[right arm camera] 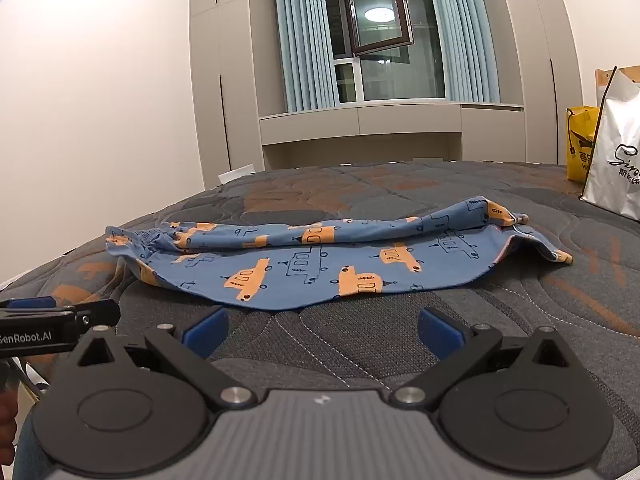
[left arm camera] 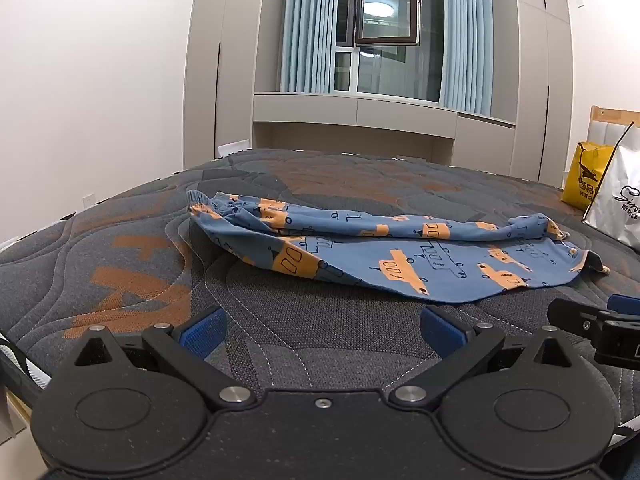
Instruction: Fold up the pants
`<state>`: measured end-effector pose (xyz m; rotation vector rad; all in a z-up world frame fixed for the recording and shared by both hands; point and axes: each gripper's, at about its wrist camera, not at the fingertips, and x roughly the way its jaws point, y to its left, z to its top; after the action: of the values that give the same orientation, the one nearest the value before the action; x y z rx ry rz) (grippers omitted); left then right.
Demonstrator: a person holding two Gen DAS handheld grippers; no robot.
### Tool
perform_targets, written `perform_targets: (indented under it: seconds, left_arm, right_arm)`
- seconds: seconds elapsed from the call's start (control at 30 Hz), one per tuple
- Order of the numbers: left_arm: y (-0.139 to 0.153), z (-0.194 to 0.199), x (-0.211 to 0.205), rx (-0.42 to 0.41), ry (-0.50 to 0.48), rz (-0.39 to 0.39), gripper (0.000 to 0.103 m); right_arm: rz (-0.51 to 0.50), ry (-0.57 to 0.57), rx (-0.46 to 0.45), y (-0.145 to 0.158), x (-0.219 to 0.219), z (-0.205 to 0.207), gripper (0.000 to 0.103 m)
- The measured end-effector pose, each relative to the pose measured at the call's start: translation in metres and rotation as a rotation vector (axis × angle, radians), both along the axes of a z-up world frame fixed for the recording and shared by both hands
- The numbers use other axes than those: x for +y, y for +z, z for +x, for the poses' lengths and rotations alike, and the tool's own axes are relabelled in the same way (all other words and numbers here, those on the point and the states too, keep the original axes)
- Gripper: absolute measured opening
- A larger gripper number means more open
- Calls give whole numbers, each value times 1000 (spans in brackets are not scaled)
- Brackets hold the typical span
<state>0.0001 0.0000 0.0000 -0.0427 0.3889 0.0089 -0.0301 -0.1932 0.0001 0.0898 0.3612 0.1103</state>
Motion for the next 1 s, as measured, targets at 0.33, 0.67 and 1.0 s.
perform_targets:
  seconds: [0.33, 0.67, 1.0]
  left_arm:
    - [0, 0, 0, 0, 2, 2, 103]
    - [0, 0, 0, 4, 1, 1, 103]
    - [-6, -3, 0, 7, 0, 1, 102]
  right_arm:
    - [-3, -5, 9, 0, 1, 2, 103]
    - [-6, -6, 12, 0, 0, 2, 103]
    - [-7, -6, 18, -2, 0, 0, 103]
